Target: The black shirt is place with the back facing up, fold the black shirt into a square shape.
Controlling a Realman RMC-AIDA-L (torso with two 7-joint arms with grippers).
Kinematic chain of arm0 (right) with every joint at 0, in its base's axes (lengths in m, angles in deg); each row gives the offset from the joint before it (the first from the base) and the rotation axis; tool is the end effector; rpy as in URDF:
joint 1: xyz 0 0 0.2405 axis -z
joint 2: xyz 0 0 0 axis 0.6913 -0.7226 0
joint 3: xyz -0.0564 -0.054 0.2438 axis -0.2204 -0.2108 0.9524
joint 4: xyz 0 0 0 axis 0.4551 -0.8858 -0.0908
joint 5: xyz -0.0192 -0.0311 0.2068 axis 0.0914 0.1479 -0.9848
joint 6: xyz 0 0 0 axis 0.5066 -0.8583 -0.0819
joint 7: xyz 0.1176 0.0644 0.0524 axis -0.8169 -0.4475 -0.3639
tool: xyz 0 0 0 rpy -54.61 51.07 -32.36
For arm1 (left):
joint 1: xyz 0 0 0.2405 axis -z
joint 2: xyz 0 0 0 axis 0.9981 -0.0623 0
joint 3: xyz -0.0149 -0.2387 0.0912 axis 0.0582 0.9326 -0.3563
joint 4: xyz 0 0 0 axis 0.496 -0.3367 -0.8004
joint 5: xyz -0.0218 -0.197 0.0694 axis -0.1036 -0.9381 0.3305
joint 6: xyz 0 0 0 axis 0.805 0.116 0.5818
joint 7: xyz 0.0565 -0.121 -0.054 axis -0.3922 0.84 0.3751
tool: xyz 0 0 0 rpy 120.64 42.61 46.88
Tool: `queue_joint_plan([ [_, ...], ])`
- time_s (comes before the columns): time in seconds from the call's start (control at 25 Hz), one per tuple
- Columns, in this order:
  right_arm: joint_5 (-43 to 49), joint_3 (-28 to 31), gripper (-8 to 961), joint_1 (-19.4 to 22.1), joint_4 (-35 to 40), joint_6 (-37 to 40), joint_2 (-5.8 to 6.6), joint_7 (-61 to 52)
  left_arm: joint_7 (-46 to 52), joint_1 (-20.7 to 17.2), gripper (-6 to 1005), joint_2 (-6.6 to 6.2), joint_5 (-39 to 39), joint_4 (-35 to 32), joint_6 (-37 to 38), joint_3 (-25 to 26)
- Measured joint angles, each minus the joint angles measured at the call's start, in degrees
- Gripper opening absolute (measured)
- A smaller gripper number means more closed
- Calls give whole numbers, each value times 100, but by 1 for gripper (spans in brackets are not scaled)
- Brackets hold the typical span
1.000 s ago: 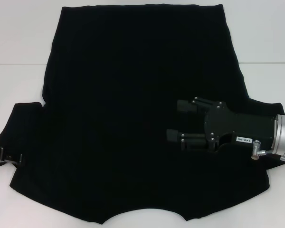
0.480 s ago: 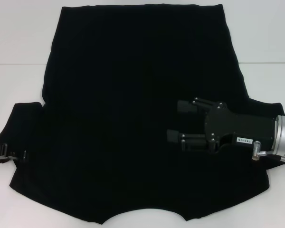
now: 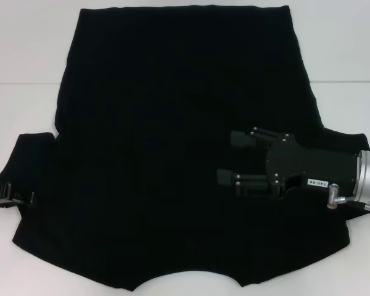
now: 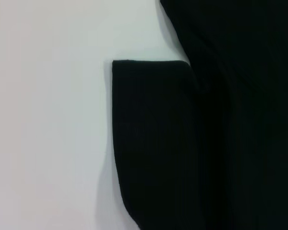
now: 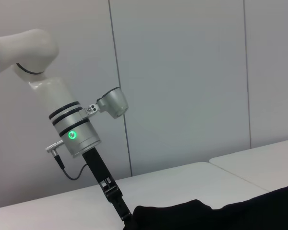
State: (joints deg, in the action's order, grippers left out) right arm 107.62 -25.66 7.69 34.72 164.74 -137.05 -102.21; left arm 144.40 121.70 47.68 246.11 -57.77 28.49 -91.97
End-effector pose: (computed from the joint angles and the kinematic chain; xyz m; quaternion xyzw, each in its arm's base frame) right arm 0.2239 0.3432 -0.0293 -0.9354 0.1154 0.3091 0.1266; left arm -0.3353 0.3580 0.0784 -0.7455 -0.6016 0.0601 0.2807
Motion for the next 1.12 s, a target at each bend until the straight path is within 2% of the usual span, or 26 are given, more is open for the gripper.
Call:
queue_joint_plan([
  [0.16,0,0,916,1,6,22,-7,0,10,4,804,0,3,2,-17,0],
  [0.52,-68,0,915,8,17,113,9,0,6,29,558,26,-4,7,-105,-4],
  [0.68,-71,0,915,20,17,123,11,0,-1,74,312,27,20,88,-223,-35],
  [0.92,-81,0,915,36,17,130,21,0,1,85,115,26,21,151,-303,-85],
  [1.12,-81,0,915,43,17,130,20,0,15,86,58,12,42,137,-315,-66],
])
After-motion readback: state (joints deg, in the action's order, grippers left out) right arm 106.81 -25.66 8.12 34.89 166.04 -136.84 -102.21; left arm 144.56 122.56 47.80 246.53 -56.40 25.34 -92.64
